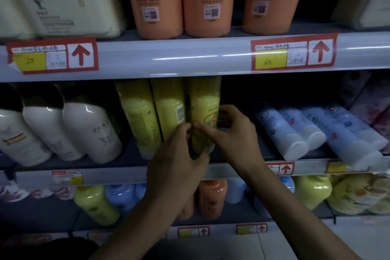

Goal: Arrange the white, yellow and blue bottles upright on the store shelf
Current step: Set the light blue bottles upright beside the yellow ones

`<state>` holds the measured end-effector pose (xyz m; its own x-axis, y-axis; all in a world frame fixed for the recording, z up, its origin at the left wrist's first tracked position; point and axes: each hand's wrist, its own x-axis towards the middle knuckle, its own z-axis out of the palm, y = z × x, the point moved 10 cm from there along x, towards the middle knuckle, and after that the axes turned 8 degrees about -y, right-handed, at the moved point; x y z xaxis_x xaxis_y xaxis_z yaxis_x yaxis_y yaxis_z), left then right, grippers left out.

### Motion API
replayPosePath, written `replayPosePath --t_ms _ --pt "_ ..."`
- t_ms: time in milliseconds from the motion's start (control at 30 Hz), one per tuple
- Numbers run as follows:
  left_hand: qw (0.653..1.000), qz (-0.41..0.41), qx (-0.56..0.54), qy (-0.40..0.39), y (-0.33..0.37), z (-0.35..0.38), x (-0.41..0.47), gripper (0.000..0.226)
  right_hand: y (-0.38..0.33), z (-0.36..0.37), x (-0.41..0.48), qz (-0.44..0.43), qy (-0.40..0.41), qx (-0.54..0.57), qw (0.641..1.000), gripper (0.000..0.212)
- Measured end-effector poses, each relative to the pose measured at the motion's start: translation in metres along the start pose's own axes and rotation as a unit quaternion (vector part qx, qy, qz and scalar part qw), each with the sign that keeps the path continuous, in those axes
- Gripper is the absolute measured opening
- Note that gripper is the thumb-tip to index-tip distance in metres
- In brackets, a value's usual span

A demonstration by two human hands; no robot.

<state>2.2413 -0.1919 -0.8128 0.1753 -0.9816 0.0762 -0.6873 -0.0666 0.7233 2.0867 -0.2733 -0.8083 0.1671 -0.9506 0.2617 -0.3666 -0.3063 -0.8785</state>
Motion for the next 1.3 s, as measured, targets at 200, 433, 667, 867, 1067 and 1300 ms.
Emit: replayPosePath --t_ms 200,433,667,867,1067,1300 --pt "0.996 -0.009 -0.011 -0.084 -0.005 0.008 -0.009 0.027 0.004 -0.008 -0.018 -0.006 -0.033 -0.065 0.997 0.065" --pt "0.991 0.096 0.035 -0.086 0.028 0.021 -0.034 0.046 -0.002 -0.052 -0.065 -0.015 -0.032 -0.253 0.967 0.07" --pt "0.981 0.172 0.035 -0.084 0.071 0.05 -0.06 0.045 -0.003 -0.095 -0.103 0.058 -0.027 -0.283 0.957 0.057" --pt "0.971 0.199 0.078 -0.107 0.097 0.087 -0.049 0.047 0.02 -0.146 -0.112 0.113 0.012 -0.276 0.954 0.056" --pt "0.968 0.18 0.14 -0.105 0.127 0.118 -0.015 0.05 0.048 -0.17 -0.095 0.145 0.018 -0.208 0.967 0.052" --pt "0.981 0.105 0.11 -0.118 0.113 0.157 0.015 0.047 0.065 -0.155 -0.079 0.138 -0.008 -0.172 0.975 0.049"
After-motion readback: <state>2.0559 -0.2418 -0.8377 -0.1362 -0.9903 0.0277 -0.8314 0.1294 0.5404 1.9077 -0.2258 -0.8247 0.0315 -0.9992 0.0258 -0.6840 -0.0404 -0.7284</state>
